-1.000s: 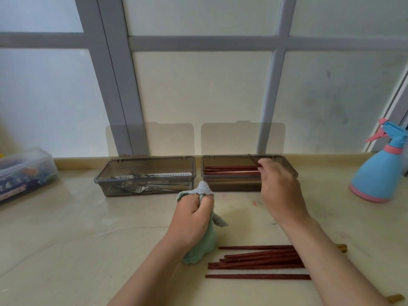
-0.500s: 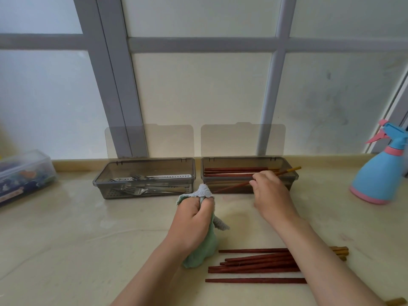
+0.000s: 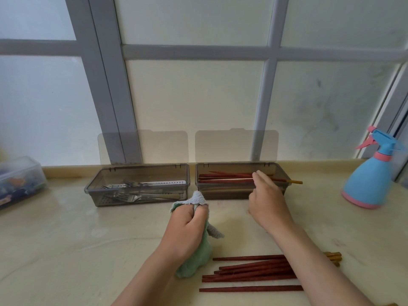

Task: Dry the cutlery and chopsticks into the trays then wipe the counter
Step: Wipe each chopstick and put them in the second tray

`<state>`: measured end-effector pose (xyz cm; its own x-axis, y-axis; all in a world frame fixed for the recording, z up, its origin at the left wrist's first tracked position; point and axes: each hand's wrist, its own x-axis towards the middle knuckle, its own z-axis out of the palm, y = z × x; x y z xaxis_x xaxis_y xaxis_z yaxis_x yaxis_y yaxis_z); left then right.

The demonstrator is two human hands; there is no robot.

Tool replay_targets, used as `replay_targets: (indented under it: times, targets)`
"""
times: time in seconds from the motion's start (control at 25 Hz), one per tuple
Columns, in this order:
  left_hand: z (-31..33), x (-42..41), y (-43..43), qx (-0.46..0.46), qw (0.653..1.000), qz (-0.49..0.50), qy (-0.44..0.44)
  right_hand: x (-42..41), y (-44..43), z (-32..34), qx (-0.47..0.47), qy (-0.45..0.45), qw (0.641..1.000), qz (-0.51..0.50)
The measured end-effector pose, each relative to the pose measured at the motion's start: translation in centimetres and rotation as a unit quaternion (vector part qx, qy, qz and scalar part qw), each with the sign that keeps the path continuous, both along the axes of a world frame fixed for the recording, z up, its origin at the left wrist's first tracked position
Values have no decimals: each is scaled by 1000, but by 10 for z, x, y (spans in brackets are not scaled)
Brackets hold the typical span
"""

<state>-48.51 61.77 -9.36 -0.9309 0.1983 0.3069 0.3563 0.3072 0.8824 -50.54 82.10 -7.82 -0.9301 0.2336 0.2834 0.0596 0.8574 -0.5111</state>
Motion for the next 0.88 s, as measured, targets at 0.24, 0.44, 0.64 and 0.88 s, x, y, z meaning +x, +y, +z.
replay_targets:
  times: [0.24,0.44,0.64,0.88]
  targets:
    - [4,2,2,-2,1000,-1,-9,0,-2,0,87,-52,993,56]
    - [5,3,2,-5,1000,-2,-11,3,-3,2,117,-72,988,70]
    - [0,-1,-1,-3,1000,6,-9,13,3,16,109,-3,991,81]
    - [-6,-5,-1,0,1000,7,-10,40,5,23,35,-233,943,236]
